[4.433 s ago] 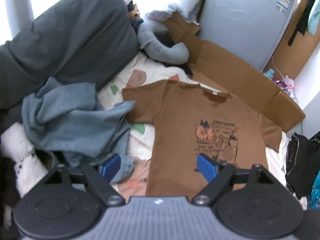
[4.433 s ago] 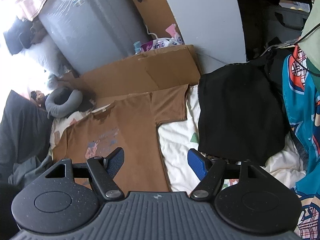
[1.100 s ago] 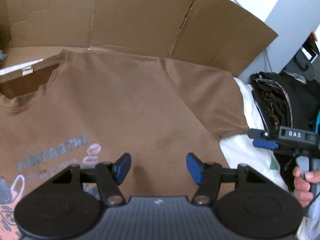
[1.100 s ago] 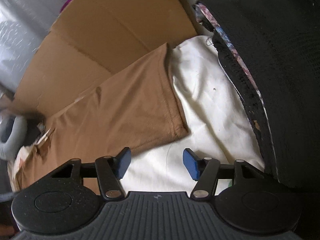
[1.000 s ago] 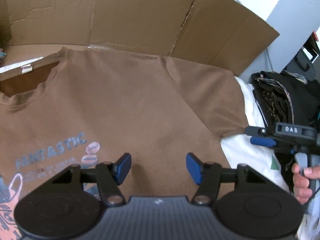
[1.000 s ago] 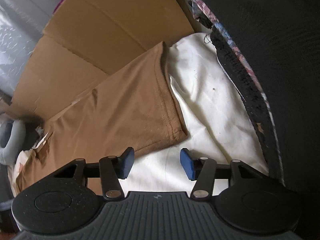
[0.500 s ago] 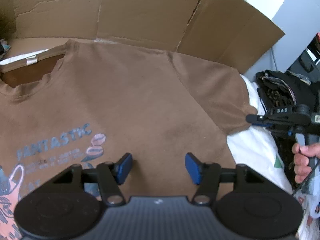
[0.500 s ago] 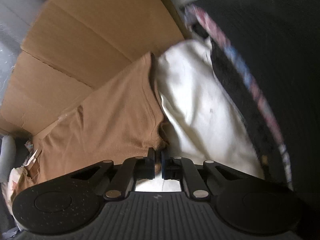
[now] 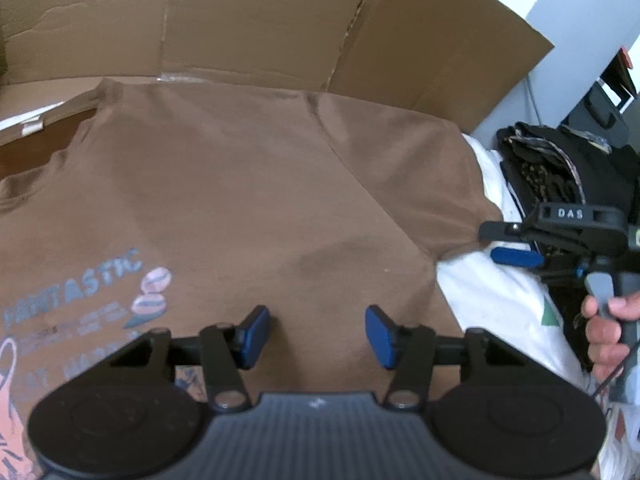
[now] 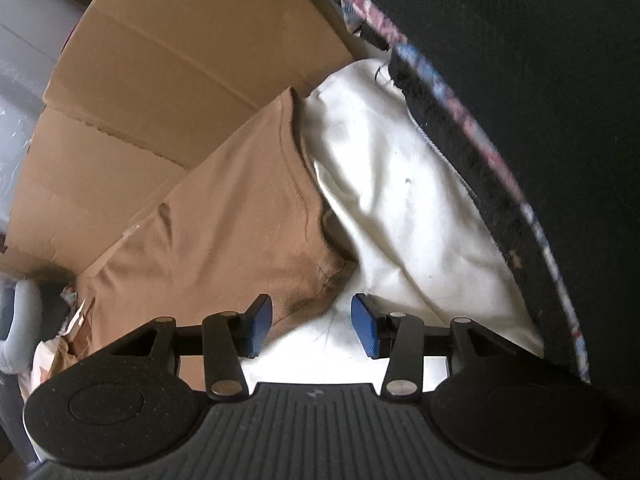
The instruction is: Fold clothes
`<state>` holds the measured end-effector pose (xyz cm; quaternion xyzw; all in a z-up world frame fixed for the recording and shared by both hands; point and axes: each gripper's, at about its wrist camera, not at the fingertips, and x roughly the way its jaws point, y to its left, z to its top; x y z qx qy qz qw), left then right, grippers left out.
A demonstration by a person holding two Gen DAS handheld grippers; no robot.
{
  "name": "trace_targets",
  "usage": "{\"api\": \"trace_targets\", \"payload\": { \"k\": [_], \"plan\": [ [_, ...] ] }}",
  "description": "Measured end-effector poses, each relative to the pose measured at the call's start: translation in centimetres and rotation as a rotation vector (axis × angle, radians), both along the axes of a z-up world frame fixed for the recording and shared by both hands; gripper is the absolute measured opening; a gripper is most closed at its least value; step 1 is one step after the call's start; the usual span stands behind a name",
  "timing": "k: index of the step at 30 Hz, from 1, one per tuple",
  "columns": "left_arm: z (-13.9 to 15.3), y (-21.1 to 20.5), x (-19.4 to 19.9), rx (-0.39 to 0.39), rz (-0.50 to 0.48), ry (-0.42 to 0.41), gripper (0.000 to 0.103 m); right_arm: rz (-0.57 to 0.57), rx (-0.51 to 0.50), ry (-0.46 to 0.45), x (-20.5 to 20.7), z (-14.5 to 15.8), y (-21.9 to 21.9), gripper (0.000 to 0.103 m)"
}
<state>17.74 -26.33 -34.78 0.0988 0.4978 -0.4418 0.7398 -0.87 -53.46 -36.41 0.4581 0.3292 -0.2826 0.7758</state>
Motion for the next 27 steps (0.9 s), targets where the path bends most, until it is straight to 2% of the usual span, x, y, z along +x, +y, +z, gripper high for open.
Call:
{"api": "trace_targets", "payload": {
  "k": [5,10,12,15,20,27],
  "plan": [
    [-0.2,-0.6,-0.5,-0.005,-0.023,0.002,0.05,-0.021,0.015,-0.025,0.4,-0.5,-0.8,0.051],
    [-0.6,-1.5,-1.1,-0.021,-0.06,0.019,0.033,-0.042,0.011,-0.044,0.4,-0.7,-1.2,0.048],
    [-0.6,-2.1,-1.4,-0.032,-0.077,0.018,0.028,-0.052,-0.011,-0.026,0.4,-0.5,-1.2,0.027],
    [-0.8,-3.1,-1.8,-0.051,-0.099,0.019,0.026,-0.057,-0.021,-0.037,0.3,-0.2,-1.1,0.013],
    [-1.3,-4.6,-2.3,-0.069,-0.123,0.025,0.018,-0.013,-0.072,-0.08,0.7,1.5,-0.7,0.005],
    [-1.7,-6.2,-2.5,-0.091,-0.136,0.025,0.009,0.026,-0.109,-0.121,1.5,3.9,-0.6,0.005]
  ]
}}
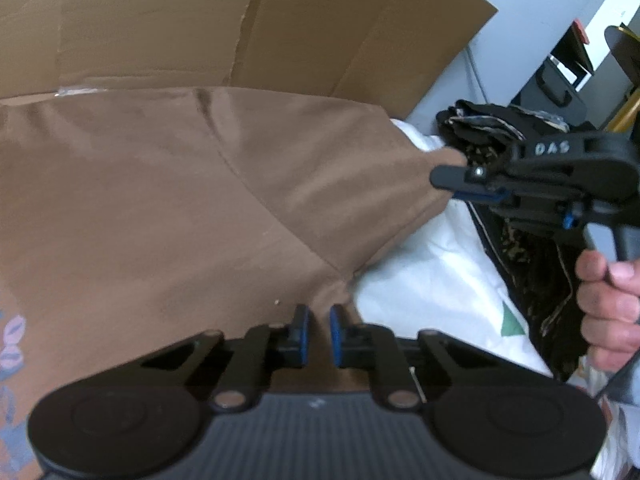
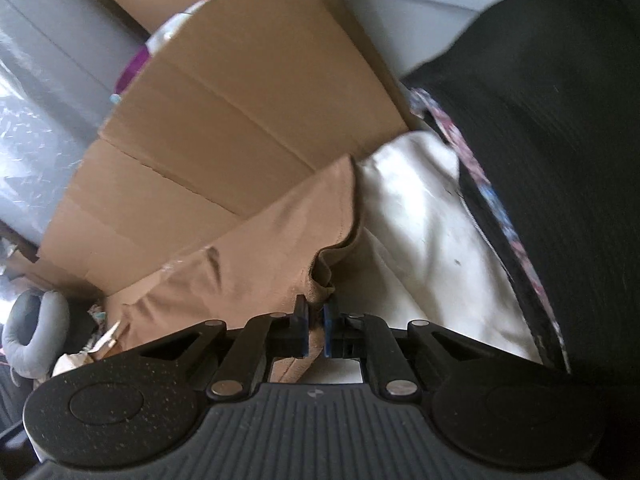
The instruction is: Fold clothes
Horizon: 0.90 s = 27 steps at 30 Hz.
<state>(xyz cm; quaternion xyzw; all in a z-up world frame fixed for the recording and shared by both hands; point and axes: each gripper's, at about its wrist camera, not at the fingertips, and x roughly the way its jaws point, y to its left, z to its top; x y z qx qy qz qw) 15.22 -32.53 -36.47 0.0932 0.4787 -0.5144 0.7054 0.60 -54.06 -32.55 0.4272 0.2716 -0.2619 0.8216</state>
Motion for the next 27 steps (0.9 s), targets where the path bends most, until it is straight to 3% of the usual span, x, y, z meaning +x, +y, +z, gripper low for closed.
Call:
{"api": "trace_targets", "payload": {
  "k": [7,12,27],
  "plan": [
    [-0.3,-0.5,0.3,-0.03,0.019,0.015,0.004,0.036,-0.014,-0.035,1.8,1.5,0.7,0.004],
    [-1.0,-0.7,0.8,-0.043,0.054,0.07,0.0,0.062,-0.02,-0.057,1.5,2.5,1.2,0.004],
    [-2.7,-0.1,1.7,-0.079,0.184,0.258,0.0,0.191,0.004,-0.108,2.7,3.7,4.0,0.004]
  ]
}}
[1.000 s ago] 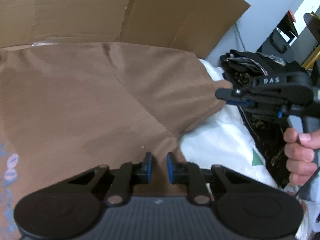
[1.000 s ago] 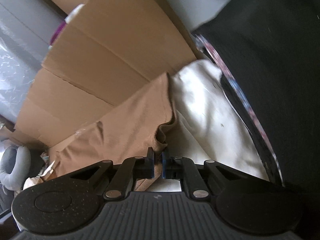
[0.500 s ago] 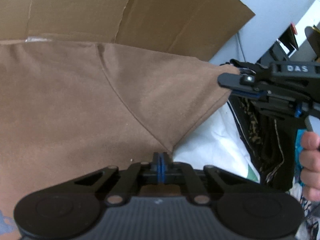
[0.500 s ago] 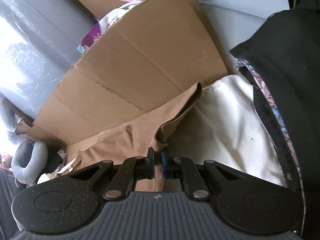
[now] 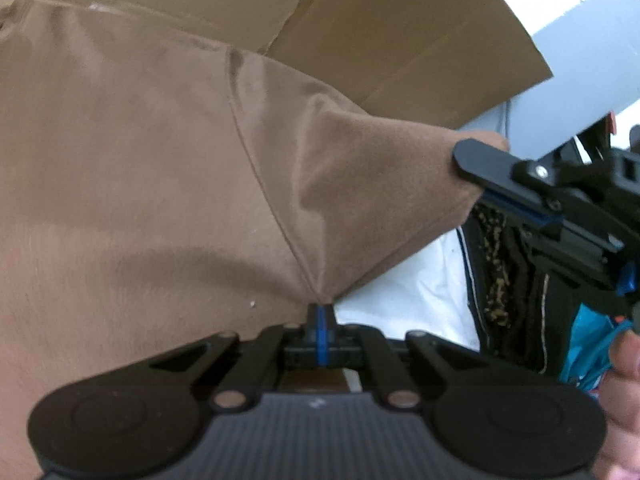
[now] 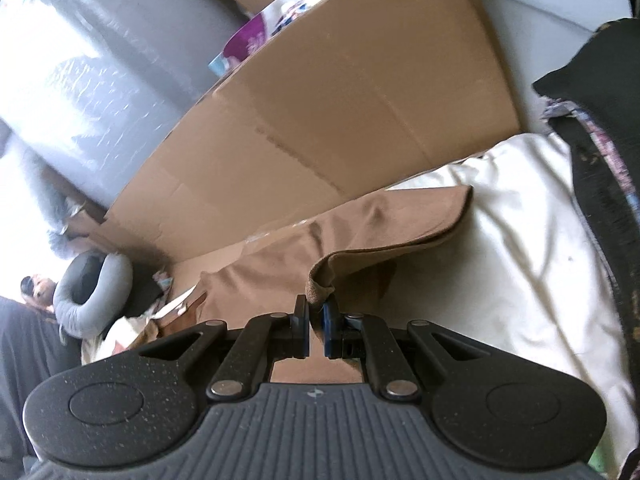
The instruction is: Fold clothes
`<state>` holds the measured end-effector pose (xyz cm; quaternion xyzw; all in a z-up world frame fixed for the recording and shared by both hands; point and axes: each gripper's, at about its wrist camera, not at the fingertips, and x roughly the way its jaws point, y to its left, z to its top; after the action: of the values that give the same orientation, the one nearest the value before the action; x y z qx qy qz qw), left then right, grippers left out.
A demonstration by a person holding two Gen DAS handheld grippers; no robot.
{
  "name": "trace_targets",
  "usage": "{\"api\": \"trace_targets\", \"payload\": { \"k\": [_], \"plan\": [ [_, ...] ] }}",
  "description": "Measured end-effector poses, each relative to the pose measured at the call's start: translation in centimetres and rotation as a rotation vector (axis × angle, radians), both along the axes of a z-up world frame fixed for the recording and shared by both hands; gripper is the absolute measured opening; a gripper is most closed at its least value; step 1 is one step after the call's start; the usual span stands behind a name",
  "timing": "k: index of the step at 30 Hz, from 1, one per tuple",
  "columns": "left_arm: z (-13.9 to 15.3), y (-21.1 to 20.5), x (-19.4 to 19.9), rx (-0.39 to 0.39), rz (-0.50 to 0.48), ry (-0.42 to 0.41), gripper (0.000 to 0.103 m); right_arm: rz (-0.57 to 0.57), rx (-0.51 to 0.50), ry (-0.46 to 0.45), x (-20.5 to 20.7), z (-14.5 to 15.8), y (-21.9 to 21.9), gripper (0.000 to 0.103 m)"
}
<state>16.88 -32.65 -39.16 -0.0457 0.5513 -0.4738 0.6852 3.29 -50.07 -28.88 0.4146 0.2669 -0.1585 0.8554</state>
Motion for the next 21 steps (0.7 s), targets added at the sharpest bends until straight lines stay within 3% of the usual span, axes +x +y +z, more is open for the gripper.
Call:
{"api": "trace_targets", "payload": {
  "k": [7,21],
  "plan": [
    [-0.4,0.1,-0.1,-0.001,0.028,0.024,0.001,0.078,0.021,0.007,1.3,0.2,1.8,0.004],
    [-1.6,1.8,0.2,-0.049,0.17,0.178,0.001,0.172,0.067,0.047,1.7,-0.7,4.8,0.005]
  ]
}}
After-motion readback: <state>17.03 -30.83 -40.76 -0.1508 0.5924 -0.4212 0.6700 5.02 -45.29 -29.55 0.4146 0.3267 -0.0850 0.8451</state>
